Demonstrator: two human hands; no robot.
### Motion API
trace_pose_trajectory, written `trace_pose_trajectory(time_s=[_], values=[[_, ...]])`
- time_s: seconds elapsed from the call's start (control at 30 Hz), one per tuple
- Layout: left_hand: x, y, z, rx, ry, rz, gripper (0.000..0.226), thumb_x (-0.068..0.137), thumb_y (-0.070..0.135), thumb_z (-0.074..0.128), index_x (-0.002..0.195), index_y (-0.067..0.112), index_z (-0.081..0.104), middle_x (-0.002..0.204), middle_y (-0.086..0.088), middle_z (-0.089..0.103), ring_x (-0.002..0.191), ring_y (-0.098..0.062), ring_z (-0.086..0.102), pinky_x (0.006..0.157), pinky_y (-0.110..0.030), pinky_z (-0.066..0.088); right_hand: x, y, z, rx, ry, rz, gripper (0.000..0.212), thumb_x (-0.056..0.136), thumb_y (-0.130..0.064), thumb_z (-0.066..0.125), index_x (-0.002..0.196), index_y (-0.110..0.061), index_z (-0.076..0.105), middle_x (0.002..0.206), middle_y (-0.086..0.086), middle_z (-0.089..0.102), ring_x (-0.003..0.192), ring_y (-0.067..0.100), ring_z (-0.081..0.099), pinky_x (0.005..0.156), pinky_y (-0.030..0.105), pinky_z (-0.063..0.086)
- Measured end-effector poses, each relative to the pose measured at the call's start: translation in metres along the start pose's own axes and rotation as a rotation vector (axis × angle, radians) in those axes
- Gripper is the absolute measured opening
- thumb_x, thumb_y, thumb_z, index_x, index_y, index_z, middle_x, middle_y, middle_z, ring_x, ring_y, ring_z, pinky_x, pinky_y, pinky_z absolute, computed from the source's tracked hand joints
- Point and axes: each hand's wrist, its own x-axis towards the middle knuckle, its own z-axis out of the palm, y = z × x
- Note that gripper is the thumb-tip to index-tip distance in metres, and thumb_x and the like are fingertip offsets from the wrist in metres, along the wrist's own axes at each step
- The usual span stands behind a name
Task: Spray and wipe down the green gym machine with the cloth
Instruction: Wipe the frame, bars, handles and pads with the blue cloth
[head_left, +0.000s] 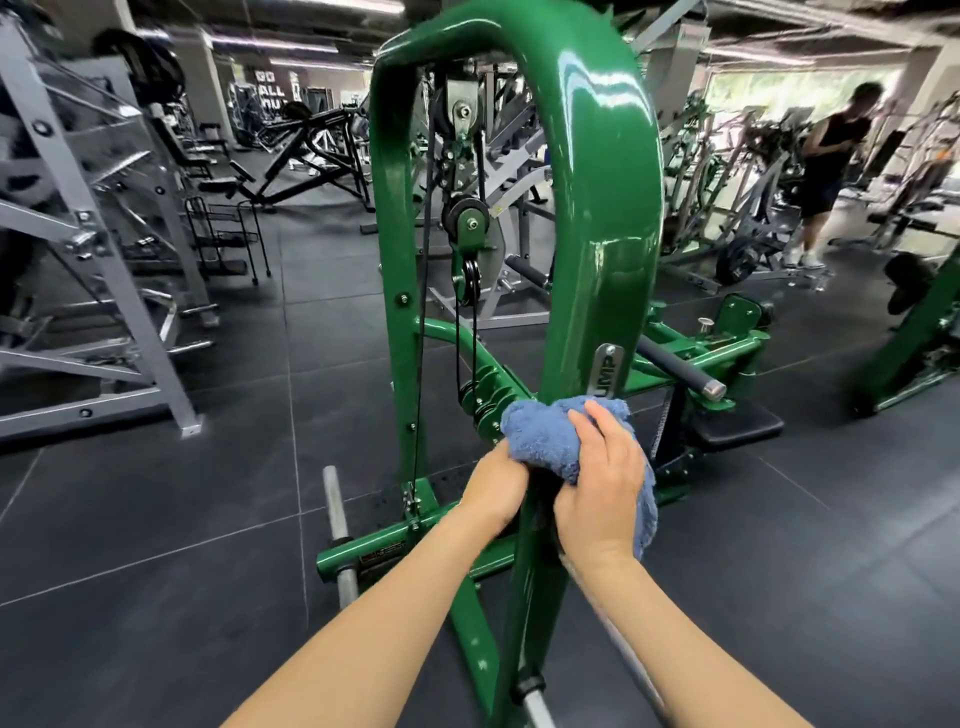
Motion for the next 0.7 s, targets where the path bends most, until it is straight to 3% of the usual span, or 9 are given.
trace_pose_trajectory(time_s=[0.07,0.17,0.27,0.4,0.47,0.6,0.7], values=[[0.006,0.024,-0.001,-0.132,0.061,0.024,0.03,0.095,0.033,0.042,0.108,0.02,0.065,0.109,-0.001,0.066,0.101,-0.019,0.06,0.092,-0.034,0.046,0.028,-0.015,-0.016,0.132,0.092,0.056,0.063,0.062,0.008,0.046,0.124,-0.001,0.055,0.133,0.018,0.052,0.12,0.027,0.04,0.102,0.038,0.029],[0.02,0.057,-0.003,-0.276,0.117,0.007,0.024,0.088,0.04,0.042,0.073,0.028,0.058,0.084,0.005,0.06,0.084,-0.015,0.052,0.077,-0.034,0.038,0.087,-0.036,-0.047,0.251,0.244,0.017,0.06,0.069,0.013,0.049,0.127,0.0,0.055,0.134,0.021,0.048,0.125,0.029,0.039,0.107,0.043,0.031],[0.027,0.077,-0.002,-0.362,0.132,0.016,0.042,0.096,0.039,0.036,0.062,0.027,0.058,0.074,0.01,0.062,0.074,-0.012,0.052,0.068,-0.03,0.037,0.153,-0.05,-0.062,0.087,0.26,-0.044,0.061,0.075,0.002,0.057,0.134,-0.013,0.053,0.137,0.018,0.046,0.129,0.034,0.04,0.106,0.054,0.031],[0.04,0.075,0.006,-0.372,0.072,-0.005,0.04,0.102,0.042,0.031,0.083,0.027,0.064,0.097,-0.001,0.066,0.084,-0.013,0.059,0.073,-0.029,0.044,0.193,-0.055,-0.056,-0.152,0.139,-0.16,0.061,0.078,-0.024,0.051,0.138,-0.013,0.048,0.135,0.017,0.051,0.127,0.035,0.046,0.106,0.054,0.033],[0.042,0.067,0.009,-0.414,0.068,-0.008,0.039,0.102,0.038,0.032,0.082,0.021,0.06,0.09,-0.002,0.065,0.077,-0.011,0.058,0.067,-0.025,0.044,0.211,-0.059,-0.058,-0.213,0.12,-0.192,0.062,0.08,-0.033,0.044,0.138,-0.01,0.045,0.133,0.016,0.052,0.125,0.034,0.047,0.104,0.049,0.035],[0.043,0.058,0.012,-0.528,0.043,0.005,0.04,0.103,0.034,0.035,0.079,0.026,0.066,0.066,0.014,0.069,0.058,0.003,0.063,0.048,-0.009,0.043,0.277,-0.084,-0.064,-0.288,0.031,-0.159,0.063,0.091,-0.044,0.045,0.143,-0.011,0.032,0.134,0.01,0.049,0.122,0.029,0.047,0.099,0.043,0.036],[0.043,0.058,0.015,-0.578,0.065,-0.013,0.042,0.103,0.034,0.036,0.077,0.029,0.069,0.064,0.014,0.07,0.056,0.002,0.064,0.048,-0.011,0.044,0.302,-0.099,-0.066,-0.301,0.021,-0.169,0.054,0.094,-0.047,0.041,0.134,-0.011,0.041,0.132,0.01,0.05,0.122,0.031,0.048,0.098,0.043,0.036]])
